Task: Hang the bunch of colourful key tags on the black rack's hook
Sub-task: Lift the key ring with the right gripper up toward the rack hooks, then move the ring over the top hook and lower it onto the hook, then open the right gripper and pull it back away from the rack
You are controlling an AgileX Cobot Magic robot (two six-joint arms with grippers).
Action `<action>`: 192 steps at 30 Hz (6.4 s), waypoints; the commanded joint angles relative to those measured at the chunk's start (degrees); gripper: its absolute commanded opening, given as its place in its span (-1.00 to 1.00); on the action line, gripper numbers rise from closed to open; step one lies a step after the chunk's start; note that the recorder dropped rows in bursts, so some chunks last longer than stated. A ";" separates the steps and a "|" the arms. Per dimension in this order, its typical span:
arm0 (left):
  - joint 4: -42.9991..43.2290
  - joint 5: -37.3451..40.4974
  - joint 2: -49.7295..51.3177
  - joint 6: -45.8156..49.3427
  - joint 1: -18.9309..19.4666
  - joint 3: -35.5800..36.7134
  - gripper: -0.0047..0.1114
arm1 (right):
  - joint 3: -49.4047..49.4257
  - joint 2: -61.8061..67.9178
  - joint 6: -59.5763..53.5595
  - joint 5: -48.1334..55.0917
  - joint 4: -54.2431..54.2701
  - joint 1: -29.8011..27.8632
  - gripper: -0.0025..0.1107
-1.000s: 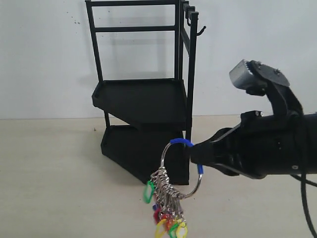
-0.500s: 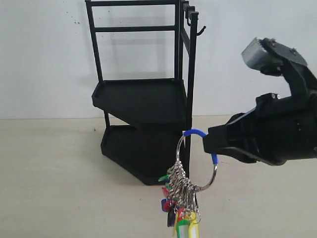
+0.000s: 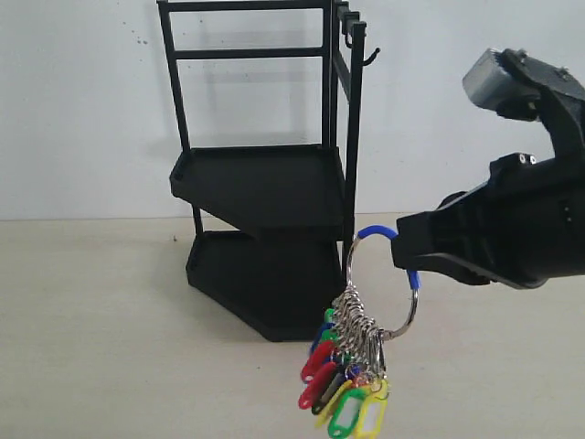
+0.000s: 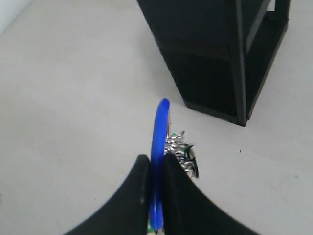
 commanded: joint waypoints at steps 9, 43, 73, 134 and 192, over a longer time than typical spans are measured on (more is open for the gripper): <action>0.28 -0.45 -0.12 0.20 0.14 0.16 -0.84 | -1.15 -1.22 3.50 0.62 -1.51 -1.98 -0.96; 0.28 -0.45 -0.12 0.20 0.14 0.16 -0.84 | -13.54 -2.28 7.37 -4.65 -11.26 -5.83 -0.96; 0.28 -0.45 -0.12 0.20 0.14 0.16 -0.84 | -29.25 19.38 12.21 -14.22 -23.04 -5.83 -0.96; 0.28 -0.45 -0.12 0.20 0.14 0.16 -0.84 | -29.87 21.07 12.13 -18.52 -21.17 -2.37 -0.96; 0.28 -0.45 -0.12 0.20 0.14 0.16 -0.84 | -6.03 -27.48 22.91 13.93 -20.79 -10.34 -0.96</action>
